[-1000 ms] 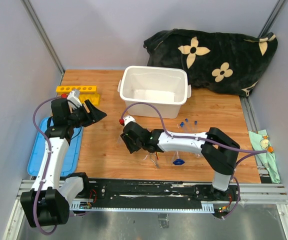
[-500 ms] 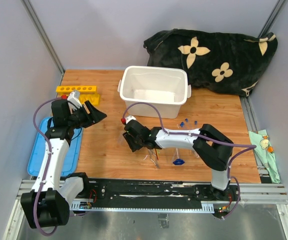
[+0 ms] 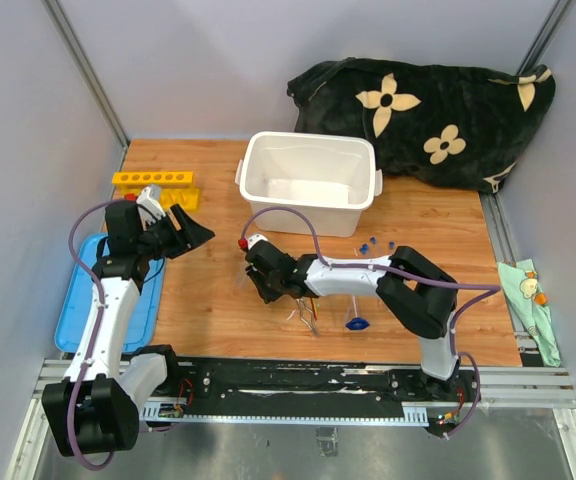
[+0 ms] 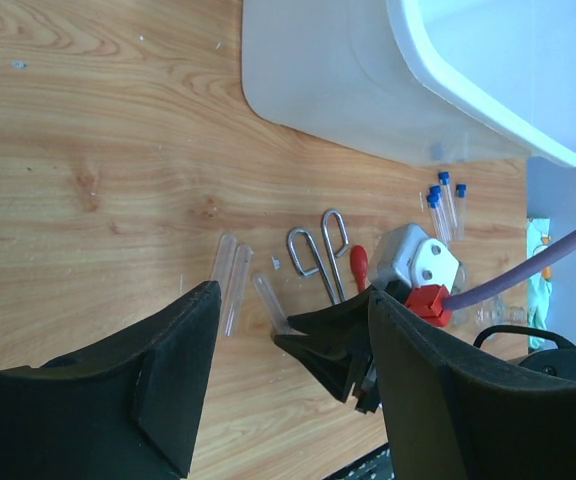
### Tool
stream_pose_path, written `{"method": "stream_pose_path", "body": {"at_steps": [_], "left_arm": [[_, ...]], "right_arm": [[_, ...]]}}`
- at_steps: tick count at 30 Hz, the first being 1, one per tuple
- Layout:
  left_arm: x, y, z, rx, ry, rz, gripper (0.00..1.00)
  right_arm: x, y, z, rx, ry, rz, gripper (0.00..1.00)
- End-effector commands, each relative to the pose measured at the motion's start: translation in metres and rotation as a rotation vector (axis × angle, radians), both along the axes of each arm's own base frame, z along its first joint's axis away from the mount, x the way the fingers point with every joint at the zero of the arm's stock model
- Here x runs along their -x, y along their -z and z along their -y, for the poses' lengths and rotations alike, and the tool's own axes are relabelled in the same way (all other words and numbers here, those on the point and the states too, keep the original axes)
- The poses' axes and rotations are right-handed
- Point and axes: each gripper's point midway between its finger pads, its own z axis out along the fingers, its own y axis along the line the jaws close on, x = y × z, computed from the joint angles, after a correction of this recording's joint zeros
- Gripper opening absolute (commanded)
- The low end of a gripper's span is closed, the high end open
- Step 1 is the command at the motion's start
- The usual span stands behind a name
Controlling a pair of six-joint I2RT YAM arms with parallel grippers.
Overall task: Organize the chemistry lab equipment
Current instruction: Insert the test tube into the slot of the test tube rack, then pick up the test tube at the center of the board.
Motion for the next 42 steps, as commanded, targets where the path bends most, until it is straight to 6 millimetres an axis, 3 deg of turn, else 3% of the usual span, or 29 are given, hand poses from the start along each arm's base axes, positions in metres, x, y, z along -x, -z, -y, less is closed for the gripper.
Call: {"method": "stream_pose_path", "body": {"at_steps": [1,6,14,19,26,35,42], "left_arm": [[0.000,0.000,0.005,0.015,0.023,0.012,0.65],[-0.001,0.004,0.008,0.020,0.032,0.000,0.65],[-0.004,0.011,0.026,0.022,0.074,-0.033,0.62],[-0.005,0.016,0.055,0.017,0.136,-0.050,0.61],[-0.005,0.016,0.088,0.039,0.192,-0.056,0.59],[-0.003,-0.003,0.126,0.118,0.271,-0.028,0.59],[0.008,-0.003,0.154,0.213,0.346,-0.050,0.55]], "right_arm": [[-0.004,0.003,-0.004,0.004,-0.008,-0.008,0.20],[-0.003,0.001,0.003,0.020,0.001,-0.006,0.01],[-0.002,-0.024,0.034,0.033,0.055,0.059,0.00],[0.004,-0.060,0.059,-0.004,0.095,0.151,0.01],[0.013,-0.104,0.077,-0.106,0.128,0.259,0.01],[0.017,-0.126,0.078,-0.170,0.143,0.298,0.01],[0.017,-0.136,0.071,-0.188,0.140,0.316,0.00]]}}
